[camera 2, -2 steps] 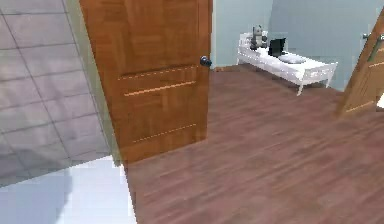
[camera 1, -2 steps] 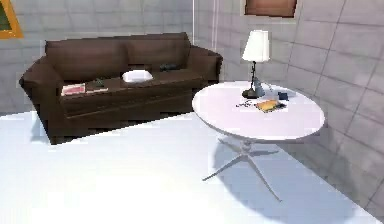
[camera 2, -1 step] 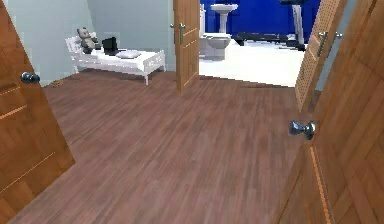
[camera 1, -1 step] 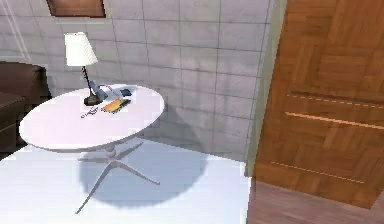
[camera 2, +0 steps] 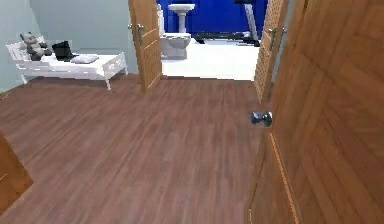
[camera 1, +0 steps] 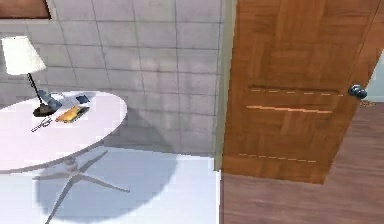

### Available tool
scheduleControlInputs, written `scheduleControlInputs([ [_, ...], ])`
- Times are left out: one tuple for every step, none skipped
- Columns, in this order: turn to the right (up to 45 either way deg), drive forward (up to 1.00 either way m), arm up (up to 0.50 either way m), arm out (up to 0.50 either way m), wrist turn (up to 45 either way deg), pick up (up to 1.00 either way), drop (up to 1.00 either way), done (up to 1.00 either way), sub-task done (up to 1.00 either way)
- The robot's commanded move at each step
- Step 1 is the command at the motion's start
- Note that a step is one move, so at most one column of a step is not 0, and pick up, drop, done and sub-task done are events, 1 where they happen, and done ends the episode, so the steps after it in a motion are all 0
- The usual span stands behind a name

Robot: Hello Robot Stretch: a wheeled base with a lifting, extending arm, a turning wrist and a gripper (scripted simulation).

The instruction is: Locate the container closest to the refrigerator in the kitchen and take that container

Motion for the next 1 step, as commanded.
scheduleControlInputs([
  [3.0, 0.00, 0.00, 0.00, 0.0, 0.00, 0.00, 0.00, 0.00],
])
